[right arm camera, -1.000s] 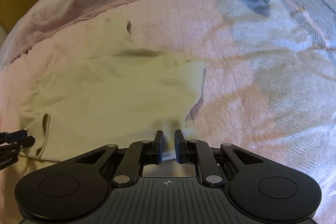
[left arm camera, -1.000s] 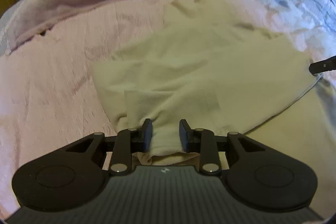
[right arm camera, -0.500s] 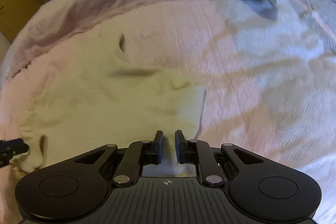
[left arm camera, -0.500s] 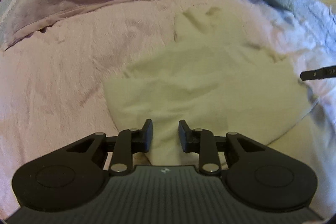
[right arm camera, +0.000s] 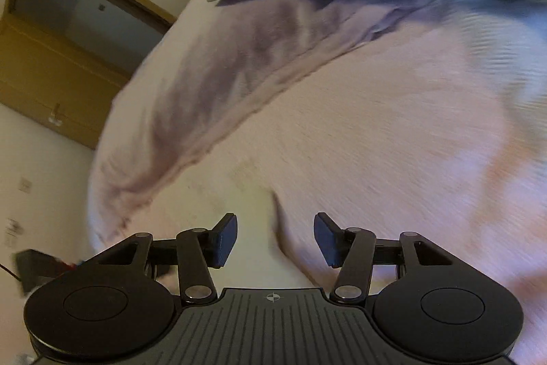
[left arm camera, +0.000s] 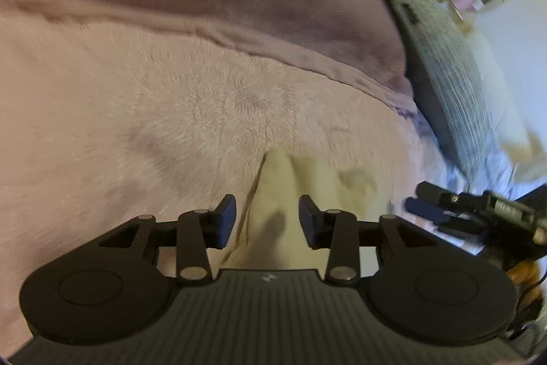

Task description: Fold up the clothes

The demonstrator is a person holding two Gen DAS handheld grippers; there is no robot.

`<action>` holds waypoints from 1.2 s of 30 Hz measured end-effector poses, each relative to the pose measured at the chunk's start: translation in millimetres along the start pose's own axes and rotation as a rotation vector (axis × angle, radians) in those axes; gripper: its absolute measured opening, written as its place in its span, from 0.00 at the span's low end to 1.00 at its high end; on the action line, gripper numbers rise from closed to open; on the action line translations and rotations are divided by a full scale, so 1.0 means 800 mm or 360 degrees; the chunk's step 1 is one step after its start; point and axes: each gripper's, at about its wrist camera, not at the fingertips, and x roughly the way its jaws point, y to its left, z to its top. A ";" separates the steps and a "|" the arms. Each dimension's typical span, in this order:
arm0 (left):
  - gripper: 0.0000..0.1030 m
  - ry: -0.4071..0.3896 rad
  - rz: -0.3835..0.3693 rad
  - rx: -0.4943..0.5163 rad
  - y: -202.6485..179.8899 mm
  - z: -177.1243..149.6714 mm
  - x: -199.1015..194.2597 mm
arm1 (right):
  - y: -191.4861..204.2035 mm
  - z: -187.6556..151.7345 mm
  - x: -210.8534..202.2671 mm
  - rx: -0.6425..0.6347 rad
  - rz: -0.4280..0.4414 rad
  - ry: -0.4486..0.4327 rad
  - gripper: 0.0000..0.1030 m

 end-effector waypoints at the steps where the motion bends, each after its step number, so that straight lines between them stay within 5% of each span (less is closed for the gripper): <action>1: 0.34 0.0032 -0.0017 -0.0052 0.005 0.007 0.012 | -0.003 0.008 0.015 0.0030 0.0038 0.0036 0.52; 5: 0.31 0.0117 -0.0176 -0.0285 0.031 0.020 0.045 | -0.024 0.023 0.062 0.0203 0.0110 0.0174 0.48; 6: 0.26 0.0123 -0.0219 -0.0322 0.035 0.021 0.049 | -0.028 0.024 0.068 0.0227 0.0131 0.0181 0.27; 8: 0.07 0.0099 -0.0265 -0.0300 0.036 0.021 0.044 | -0.034 0.026 0.074 0.0253 0.0139 0.0183 0.09; 9: 0.07 0.0087 -0.0288 -0.0288 0.036 0.021 0.041 | -0.033 0.025 0.073 0.0230 0.0131 0.0175 0.05; 11: 0.06 0.0062 -0.0334 -0.0264 0.036 0.020 0.036 | -0.023 0.021 0.064 0.0107 0.0105 0.0141 0.04; 18: 0.06 -0.0282 -0.0366 0.0287 -0.005 -0.026 -0.041 | 0.031 -0.019 -0.014 -0.0400 0.0048 -0.0064 0.04; 22: 0.06 -0.0357 -0.0399 0.0398 -0.018 -0.071 -0.089 | 0.064 -0.069 -0.069 -0.0628 0.0067 -0.0138 0.04; 25: 0.07 -0.0326 -0.0378 0.0397 -0.014 -0.117 -0.116 | 0.079 -0.118 -0.105 -0.0720 0.0091 -0.0122 0.04; 28: 0.11 -0.0189 -0.0251 0.0362 -0.002 -0.166 -0.121 | 0.081 -0.178 -0.124 -0.0754 0.0091 0.0058 0.04; 32: 0.13 0.0031 0.0036 0.0522 -0.002 -0.224 -0.125 | 0.068 -0.241 -0.115 -0.0789 -0.0243 0.0431 0.04; 35: 0.13 0.0003 0.0036 0.0520 -0.007 -0.232 -0.145 | 0.066 -0.244 -0.128 -0.0712 -0.0357 0.0380 0.05; 36: 0.16 -0.0034 0.0020 0.0497 -0.010 -0.228 -0.150 | 0.071 -0.239 -0.133 -0.0690 -0.0357 0.0316 0.12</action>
